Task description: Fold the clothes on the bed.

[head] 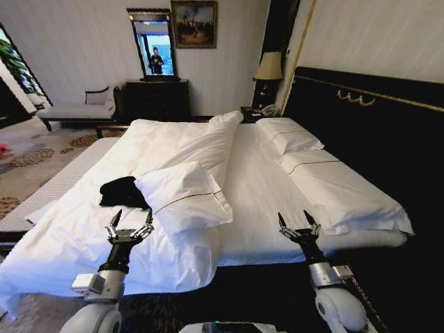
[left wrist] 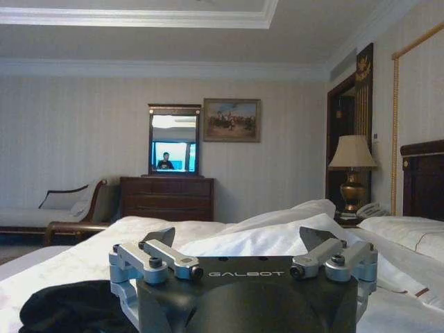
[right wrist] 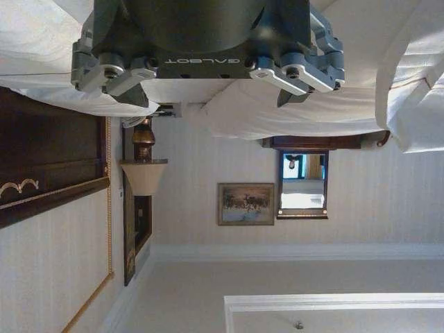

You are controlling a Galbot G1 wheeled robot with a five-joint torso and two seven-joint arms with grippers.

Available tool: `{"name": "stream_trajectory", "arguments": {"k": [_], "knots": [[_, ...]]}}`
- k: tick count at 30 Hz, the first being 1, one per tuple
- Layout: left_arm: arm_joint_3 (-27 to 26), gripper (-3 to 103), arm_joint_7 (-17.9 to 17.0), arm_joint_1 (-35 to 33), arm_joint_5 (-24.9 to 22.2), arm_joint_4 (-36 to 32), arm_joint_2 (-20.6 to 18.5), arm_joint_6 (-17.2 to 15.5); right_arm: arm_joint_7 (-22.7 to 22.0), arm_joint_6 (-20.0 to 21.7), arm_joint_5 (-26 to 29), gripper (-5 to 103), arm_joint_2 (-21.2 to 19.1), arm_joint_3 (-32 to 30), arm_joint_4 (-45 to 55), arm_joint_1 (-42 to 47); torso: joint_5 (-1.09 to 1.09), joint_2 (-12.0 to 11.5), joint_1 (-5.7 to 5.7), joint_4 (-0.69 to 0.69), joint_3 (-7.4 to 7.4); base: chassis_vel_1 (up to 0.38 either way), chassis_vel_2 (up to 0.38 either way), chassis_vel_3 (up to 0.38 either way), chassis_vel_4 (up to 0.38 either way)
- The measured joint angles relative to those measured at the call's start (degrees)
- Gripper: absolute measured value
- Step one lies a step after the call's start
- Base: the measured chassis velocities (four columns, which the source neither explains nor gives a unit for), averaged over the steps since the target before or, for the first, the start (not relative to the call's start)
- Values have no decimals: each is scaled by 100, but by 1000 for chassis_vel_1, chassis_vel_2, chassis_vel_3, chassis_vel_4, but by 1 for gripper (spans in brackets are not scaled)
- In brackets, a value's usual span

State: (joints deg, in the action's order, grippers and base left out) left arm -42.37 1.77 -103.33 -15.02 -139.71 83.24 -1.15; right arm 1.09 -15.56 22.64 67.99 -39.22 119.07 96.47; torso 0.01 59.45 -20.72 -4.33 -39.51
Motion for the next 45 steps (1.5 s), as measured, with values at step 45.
{"name": "stream_trajectory", "arguments": {"k": [45], "knots": [[-889,100,-306,-500,-293,-361,335,-151,-2806,2463,6895,100,-1267,5522,-1613,-7165,-2,-1,-1,0,0,0,0,0,0]]}}
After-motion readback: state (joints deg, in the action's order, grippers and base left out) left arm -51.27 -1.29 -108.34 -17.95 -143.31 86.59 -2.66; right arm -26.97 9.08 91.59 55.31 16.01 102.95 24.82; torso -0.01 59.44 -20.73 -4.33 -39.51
